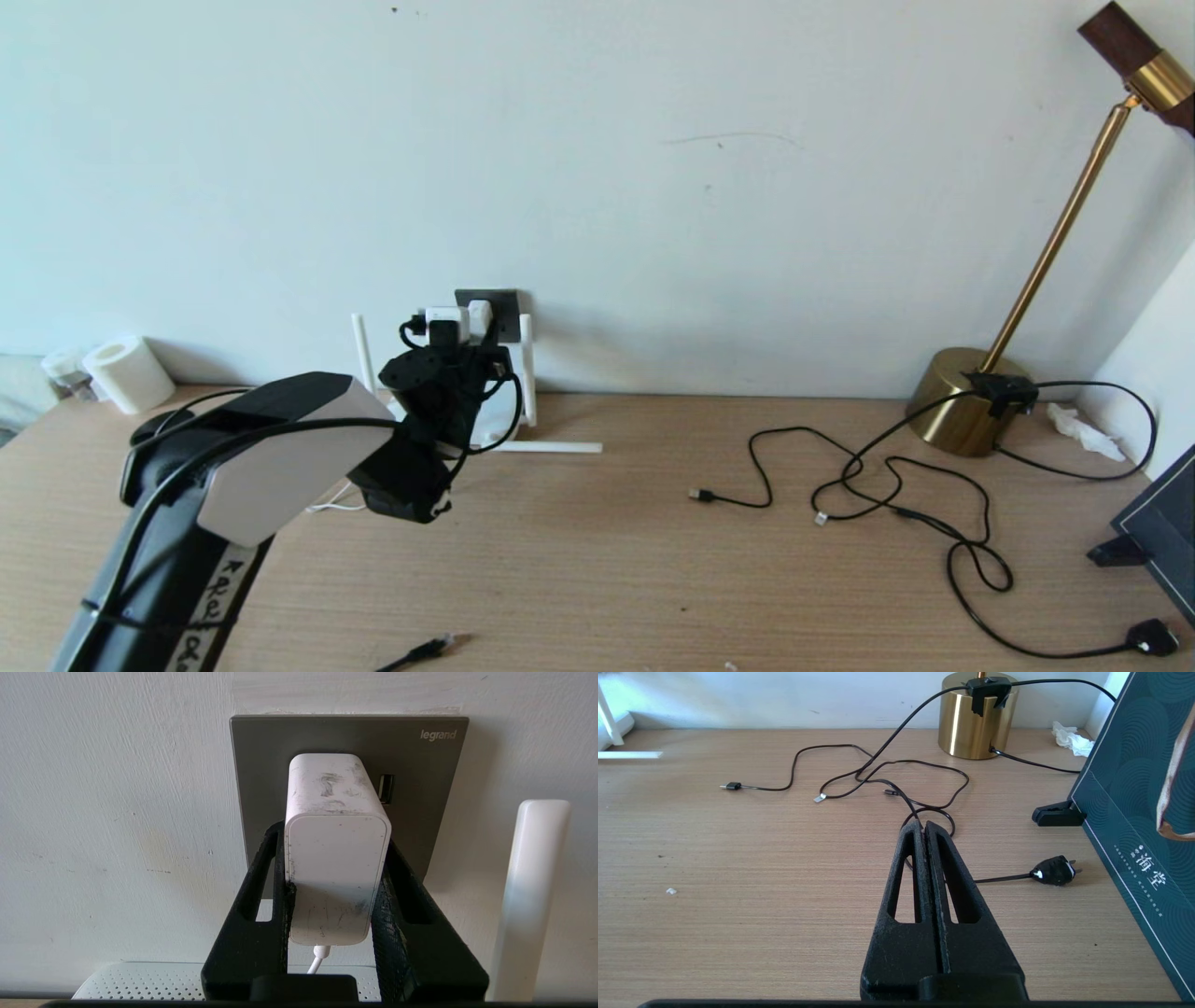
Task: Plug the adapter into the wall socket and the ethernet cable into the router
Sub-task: Plug plug into socket
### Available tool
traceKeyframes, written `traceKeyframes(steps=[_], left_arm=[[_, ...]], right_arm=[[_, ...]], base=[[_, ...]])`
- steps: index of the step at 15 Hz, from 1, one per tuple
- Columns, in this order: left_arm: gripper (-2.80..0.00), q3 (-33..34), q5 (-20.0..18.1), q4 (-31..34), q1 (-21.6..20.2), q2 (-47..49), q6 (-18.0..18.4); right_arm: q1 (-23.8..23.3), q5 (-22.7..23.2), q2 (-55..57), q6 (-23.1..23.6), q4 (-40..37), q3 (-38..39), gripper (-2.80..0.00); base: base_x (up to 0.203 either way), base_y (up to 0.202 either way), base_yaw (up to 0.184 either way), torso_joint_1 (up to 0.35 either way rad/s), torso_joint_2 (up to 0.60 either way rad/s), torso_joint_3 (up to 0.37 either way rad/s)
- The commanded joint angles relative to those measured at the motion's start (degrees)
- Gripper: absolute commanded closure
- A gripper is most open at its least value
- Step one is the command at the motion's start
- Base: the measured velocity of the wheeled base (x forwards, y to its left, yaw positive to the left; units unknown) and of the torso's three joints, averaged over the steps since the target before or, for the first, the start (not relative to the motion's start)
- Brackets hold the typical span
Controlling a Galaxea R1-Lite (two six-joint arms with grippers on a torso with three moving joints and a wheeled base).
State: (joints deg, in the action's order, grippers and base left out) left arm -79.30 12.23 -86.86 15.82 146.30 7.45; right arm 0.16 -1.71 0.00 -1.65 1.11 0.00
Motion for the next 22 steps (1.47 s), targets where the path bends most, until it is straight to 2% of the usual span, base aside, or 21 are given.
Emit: traceKeyframes(steps=[1, 22], left_arm=[[0.00, -0.2, 0.0, -0.5, 0.0, 0.2, 0.1], [0.00, -2.4, 0.0, 0.6, -0.4, 3.0, 0.1]], right_arm=[[0.0, 0.0, 0.0, -0.1, 0.0, 0.0, 0.00], [0.0, 0.0, 0.1, -0.1, 0.0, 0.0, 0.00]], base=[[0.000, 0.000, 0.000, 0.000, 0.00, 0.000], [0.000, 0.000, 0.000, 0.000, 0.00, 0.000]])
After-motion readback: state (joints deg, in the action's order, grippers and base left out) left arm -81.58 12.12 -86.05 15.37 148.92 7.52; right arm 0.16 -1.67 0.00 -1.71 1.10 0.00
